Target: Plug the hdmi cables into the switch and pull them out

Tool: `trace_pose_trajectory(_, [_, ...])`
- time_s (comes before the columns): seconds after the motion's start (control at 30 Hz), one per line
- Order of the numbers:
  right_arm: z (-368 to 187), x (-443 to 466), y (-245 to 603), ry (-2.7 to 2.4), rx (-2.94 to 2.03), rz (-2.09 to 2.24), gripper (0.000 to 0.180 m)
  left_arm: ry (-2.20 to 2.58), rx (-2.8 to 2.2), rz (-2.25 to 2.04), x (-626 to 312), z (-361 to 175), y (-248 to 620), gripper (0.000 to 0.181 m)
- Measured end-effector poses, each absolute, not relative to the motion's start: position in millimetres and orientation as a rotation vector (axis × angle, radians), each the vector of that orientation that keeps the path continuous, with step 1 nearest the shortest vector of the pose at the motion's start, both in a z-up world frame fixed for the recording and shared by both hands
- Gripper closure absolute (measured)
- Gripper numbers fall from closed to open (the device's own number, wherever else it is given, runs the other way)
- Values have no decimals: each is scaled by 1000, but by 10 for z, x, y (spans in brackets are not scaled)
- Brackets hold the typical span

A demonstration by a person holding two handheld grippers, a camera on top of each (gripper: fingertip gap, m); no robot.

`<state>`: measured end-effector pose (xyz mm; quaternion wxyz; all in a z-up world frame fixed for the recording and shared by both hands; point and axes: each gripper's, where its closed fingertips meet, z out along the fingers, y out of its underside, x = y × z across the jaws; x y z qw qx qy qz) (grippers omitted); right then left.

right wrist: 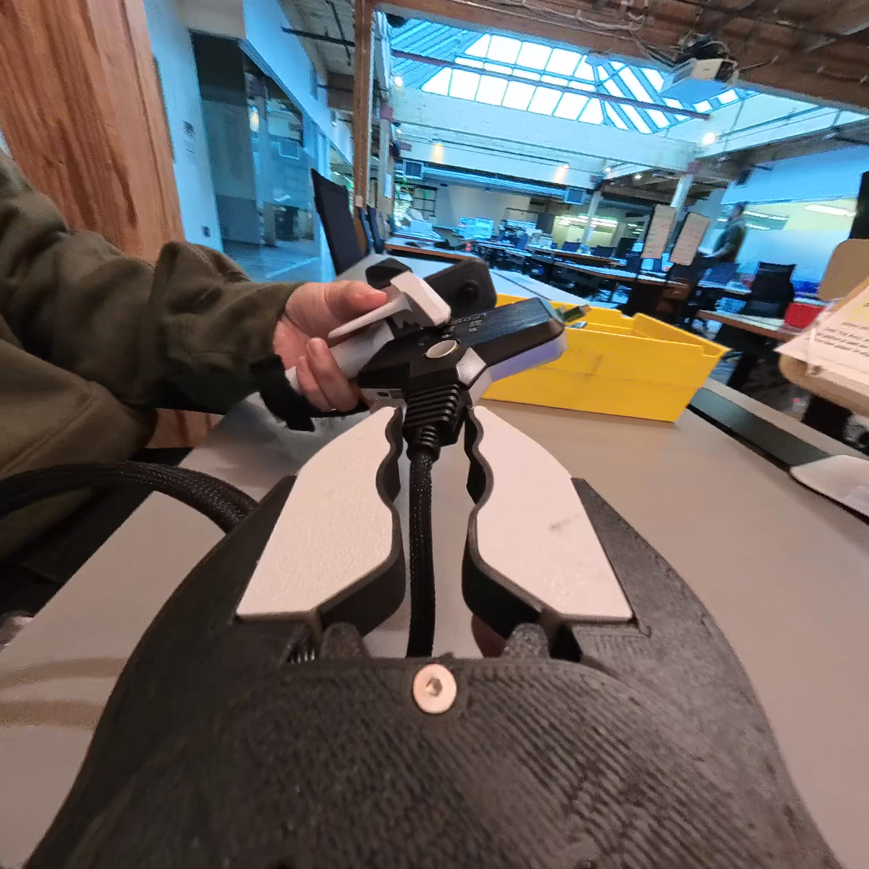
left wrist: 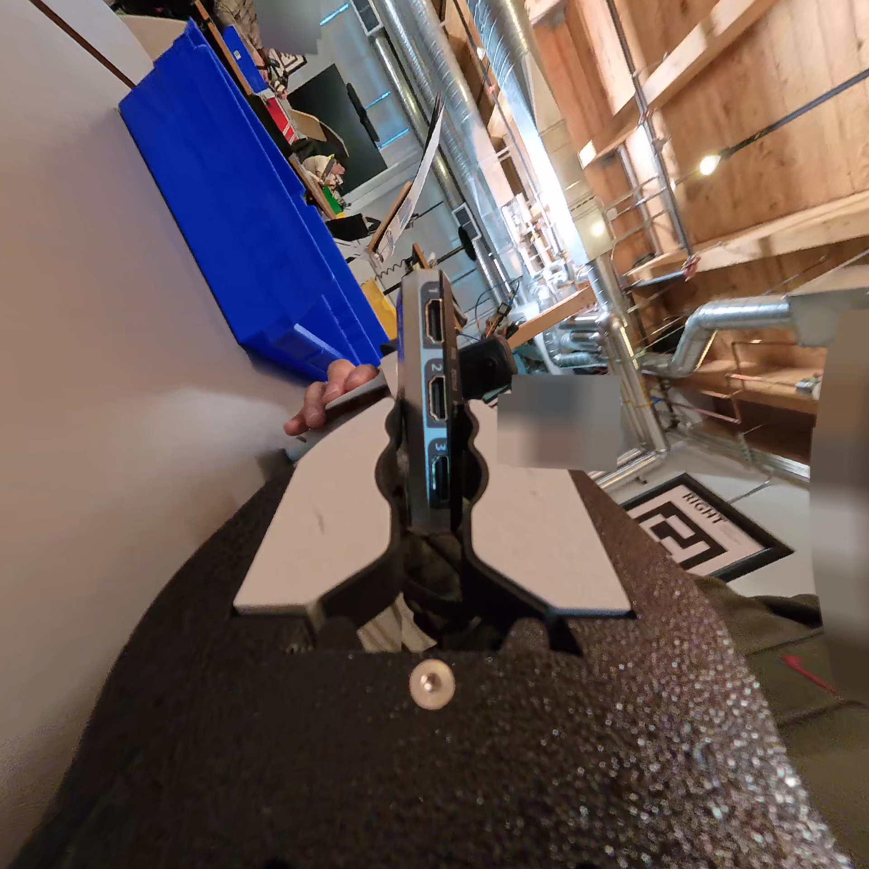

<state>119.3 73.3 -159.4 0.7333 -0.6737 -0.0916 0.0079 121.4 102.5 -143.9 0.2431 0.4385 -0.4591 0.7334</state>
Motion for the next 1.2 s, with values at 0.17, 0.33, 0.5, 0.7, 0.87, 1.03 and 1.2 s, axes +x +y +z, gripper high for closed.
trace_pose_trajectory(0.17, [-1583, 1129, 708, -217, -1474, 139, 155, -1983, 1026, 2119, 1118, -1448, 1064, 151])
trace_pose_trajectory(0.33, [-1540, 1048, 627, -256, -1434, 301, 155, -2770, 630, 2045, 1031, -1350, 1142, 107])
trace_pose_trajectory(0.5, [-1491, 1087, 583, -234, -1393, 396, 155, -3006, 282, 1911, 943, -1355, 1084, 72])
trace_pose_trajectory(0.7, [-1505, 992, 568, -288, -1400, 431, 155, -3080, 141, 1825, 963, -1453, 937, 66])
trace_pose_trajectory(0.87, [-1599, 912, 639, -333, -1478, 415, 155, -2990, 152, 1667, 908, -1654, 795, 57])
trace_pose_trajectory(1.03, [-1564, 952, 621, -311, -1451, 407, 156, -2997, 222, 1774, 955, -1657, 773, 55])
trace_pose_trajectory(1.2, [-1545, 989, 645, -298, -1432, 361, 156, -2959, 367, 1962, 1048, -1565, 737, 55])
